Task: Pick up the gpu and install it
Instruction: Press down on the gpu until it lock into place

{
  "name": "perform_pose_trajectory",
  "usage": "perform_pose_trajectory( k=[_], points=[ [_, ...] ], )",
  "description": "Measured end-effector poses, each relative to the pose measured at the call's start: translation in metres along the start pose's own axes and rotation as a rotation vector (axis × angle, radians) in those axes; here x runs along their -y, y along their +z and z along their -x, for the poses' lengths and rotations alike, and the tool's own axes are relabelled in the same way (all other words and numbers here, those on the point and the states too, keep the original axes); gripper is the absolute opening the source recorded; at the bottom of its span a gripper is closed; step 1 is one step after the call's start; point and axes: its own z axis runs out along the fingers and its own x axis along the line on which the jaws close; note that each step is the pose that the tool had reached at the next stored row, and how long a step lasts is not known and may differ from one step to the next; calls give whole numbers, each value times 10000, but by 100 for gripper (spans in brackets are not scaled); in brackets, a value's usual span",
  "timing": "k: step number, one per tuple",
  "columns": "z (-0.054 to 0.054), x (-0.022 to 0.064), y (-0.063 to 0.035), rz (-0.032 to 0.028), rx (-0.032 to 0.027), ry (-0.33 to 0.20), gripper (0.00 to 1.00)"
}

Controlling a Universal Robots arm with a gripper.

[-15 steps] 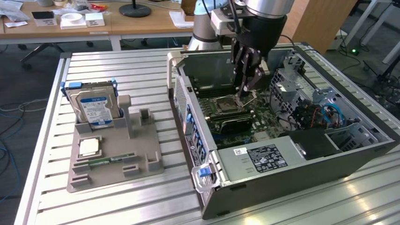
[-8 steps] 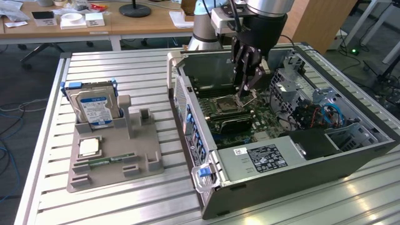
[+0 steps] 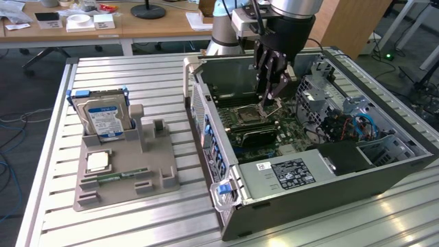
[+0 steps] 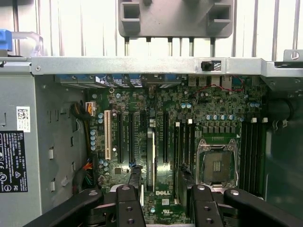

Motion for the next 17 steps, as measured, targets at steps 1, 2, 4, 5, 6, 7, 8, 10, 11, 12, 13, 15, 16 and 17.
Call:
perform_pose_trajectory(
  k=[1, 2, 4, 5, 6, 7, 8, 10, 11, 12, 13, 15, 16, 17],
  points=[
    [0, 0, 0, 0, 0, 0, 45],
    [0, 0, 0, 0, -1, 0, 45],
    [0, 0, 0, 0, 0, 1, 45],
    [0, 0, 0, 0, 0, 0, 45],
    [0, 0, 0, 0, 0, 0, 44],
    [0, 0, 0, 0, -1, 0, 37],
    [0, 0, 0, 0, -1, 0, 31],
    [0, 0, 0, 0, 0, 0, 31],
    [0, 0, 0, 0, -1, 0, 25],
    [0, 0, 0, 0, 0, 0, 19],
    [0, 0, 0, 0, 0, 0, 13],
    [0, 0, 0, 0, 0, 0, 11],
    [0, 0, 0, 0, 0, 0, 11],
    [0, 0, 0, 0, 0, 0, 11]
  ],
)
